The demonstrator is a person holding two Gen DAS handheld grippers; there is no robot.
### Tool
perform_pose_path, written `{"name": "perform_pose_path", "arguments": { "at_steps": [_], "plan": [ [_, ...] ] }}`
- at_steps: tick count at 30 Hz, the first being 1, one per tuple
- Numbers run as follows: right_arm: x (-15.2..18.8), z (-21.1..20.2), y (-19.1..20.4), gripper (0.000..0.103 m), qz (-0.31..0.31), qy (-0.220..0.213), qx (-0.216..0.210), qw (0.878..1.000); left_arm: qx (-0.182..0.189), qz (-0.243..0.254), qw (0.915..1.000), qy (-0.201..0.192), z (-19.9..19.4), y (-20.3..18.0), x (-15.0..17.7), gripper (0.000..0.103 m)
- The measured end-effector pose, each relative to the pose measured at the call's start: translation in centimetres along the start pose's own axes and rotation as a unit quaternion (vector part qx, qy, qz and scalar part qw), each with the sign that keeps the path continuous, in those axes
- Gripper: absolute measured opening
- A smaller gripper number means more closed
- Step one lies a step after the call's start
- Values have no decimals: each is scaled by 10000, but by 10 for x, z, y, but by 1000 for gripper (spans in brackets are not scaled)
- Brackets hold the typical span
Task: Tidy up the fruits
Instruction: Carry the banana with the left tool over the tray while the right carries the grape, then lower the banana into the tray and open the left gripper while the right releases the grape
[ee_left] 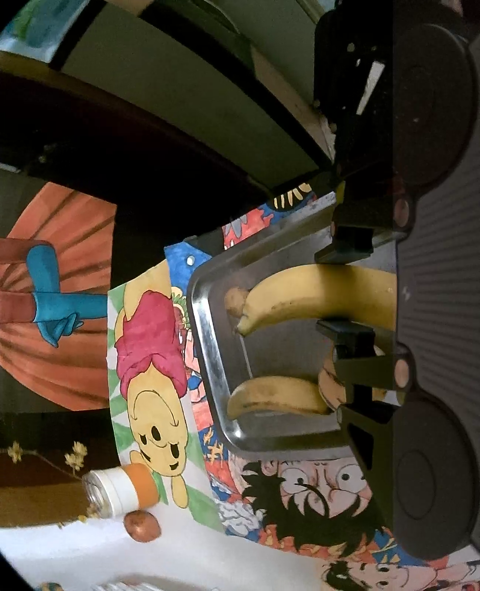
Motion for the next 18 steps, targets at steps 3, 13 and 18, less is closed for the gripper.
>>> {"name": "perform_pose_path", "arguments": {
  "at_steps": [3,13,18],
  "plan": [
    [3,0,0,28,89,-37,9,10000,-118,55,9999,38,9,-4,-2,35],
    [4,2,2,28,17,-49,182,9998,-241,-38,9994,248,32,1,1,35],
    [5,5,6,28,-263,24,351,9990,-200,-35,9995,242,33,2,2,35]
  ]
}}
Point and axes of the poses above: each gripper's, at about its wrist camera, not at the fingertips, and z roughly the way its jaws point, y to its left, x to its underside, the point moved 9 cm from there along z, roughly the way its jaws point, and after that the axes turned 9 degrees about -x, right-handed, at the moved point
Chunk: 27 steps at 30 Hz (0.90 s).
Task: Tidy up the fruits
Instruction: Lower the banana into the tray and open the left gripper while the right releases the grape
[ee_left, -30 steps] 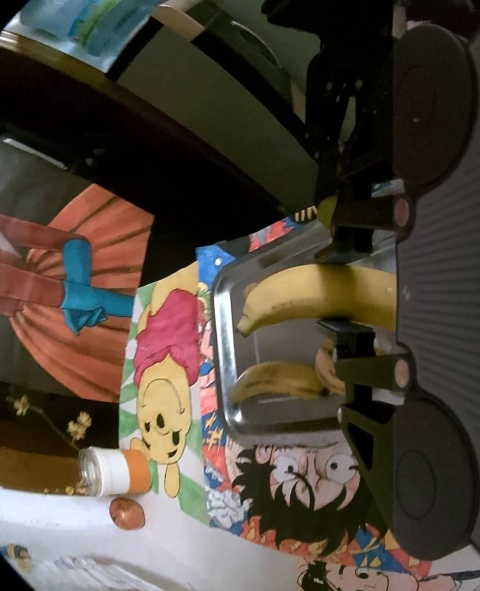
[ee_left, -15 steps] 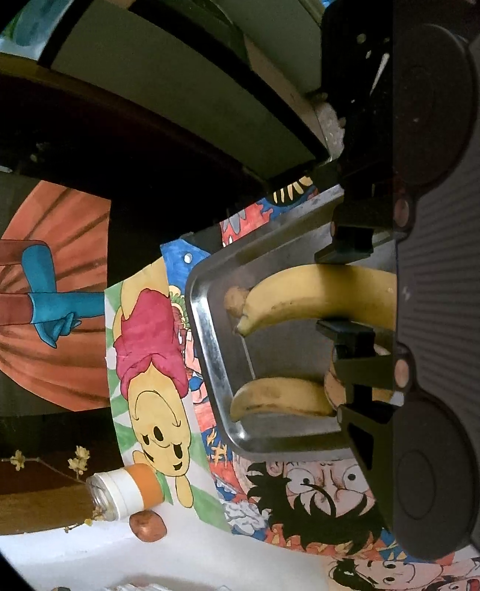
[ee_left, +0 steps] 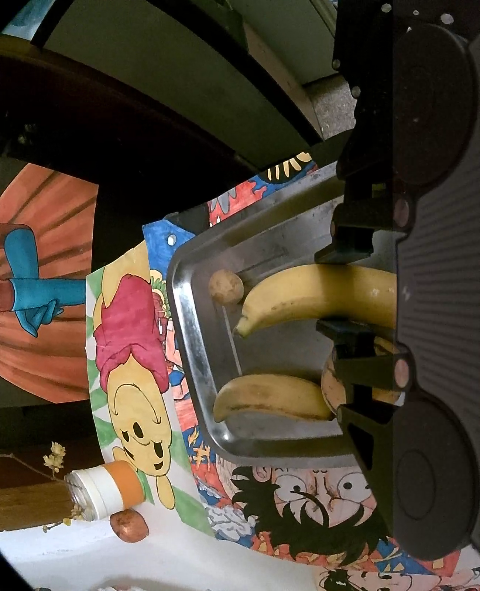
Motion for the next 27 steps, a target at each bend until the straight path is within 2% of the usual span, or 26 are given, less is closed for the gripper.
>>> {"name": "perform_pose_path", "arguments": {
  "at_steps": [9,13,18,27],
  "plan": [
    [1,3,3,28,-271,108,159,9994,20,-9,10000,-2,0,0,0,35],
    [-1,7,5,27,-509,321,361,9975,30,-12,10000,9,-1,0,0,35],
    [-3,11,7,28,-738,524,406,9951,84,-58,9999,16,-1,0,-1,35],
    [-1,7,6,32,-626,438,434,9961,160,-134,9998,29,-1,1,-2,36]
  ]
}}
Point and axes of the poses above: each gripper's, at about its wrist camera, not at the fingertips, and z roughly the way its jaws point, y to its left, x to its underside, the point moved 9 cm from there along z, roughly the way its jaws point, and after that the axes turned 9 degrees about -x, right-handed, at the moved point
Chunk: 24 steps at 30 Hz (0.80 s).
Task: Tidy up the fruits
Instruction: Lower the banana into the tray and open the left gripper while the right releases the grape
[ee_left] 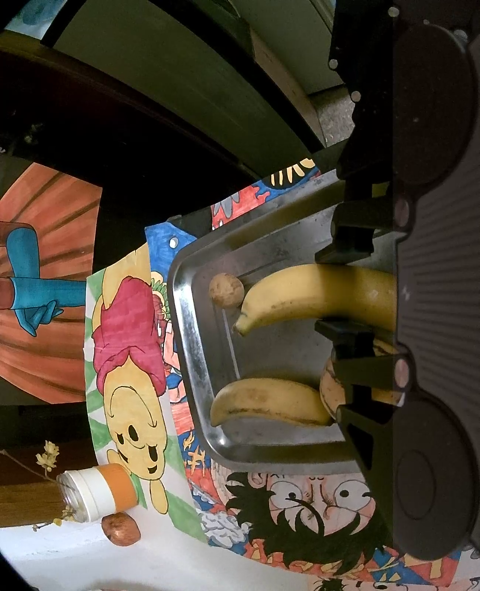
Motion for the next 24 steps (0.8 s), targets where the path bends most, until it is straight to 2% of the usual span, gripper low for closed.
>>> {"name": "perform_pose_path", "arguments": {
  "at_steps": [6,20,24],
  "plan": [
    [0,-5,-2,44,189,-153,27,9997,101,-100,9999,1,-4,-1,1,36],
    [-3,-28,-1,51,421,-515,133,9977,80,-186,9993,-314,-31,1,-2,36],
    [-5,-34,-1,62,473,-612,182,9968,61,-196,9991,-360,-36,1,-2,37]
  ]
}}
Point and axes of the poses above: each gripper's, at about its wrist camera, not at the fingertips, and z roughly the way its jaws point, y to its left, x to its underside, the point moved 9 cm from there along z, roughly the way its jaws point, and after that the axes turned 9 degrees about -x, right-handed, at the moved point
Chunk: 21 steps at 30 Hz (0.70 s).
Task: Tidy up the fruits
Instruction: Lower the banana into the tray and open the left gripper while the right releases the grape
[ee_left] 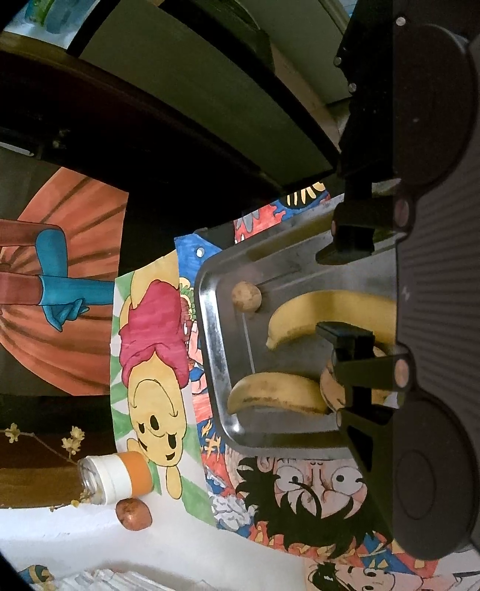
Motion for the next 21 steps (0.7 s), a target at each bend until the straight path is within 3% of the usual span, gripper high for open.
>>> {"name": "perform_pose_path", "arguments": {
  "at_steps": [3,6,11,15,19,21],
  "plan": [
    [-1,-3,0,66,27,-51,37,10000,-17,-16,10000,-50,-4,1,-1,42],
    [-2,-5,0,71,90,-106,71,9999,-87,-33,9998,-153,-10,2,-2,57],
    [-4,-8,2,78,121,-194,85,9997,-178,-51,9994,-278,-18,5,-3,66],
    [-6,-12,6,89,159,-279,34,9995,-260,-128,9988,-394,-26,10,-3,88],
    [-8,-15,10,98,176,-353,27,9992,-332,-229,9980,-491,-32,17,-3,101],
    [-9,-17,10,100,216,-401,22,9990,-379,-318,9971,-581,-36,21,-4,102]
  ]
}}
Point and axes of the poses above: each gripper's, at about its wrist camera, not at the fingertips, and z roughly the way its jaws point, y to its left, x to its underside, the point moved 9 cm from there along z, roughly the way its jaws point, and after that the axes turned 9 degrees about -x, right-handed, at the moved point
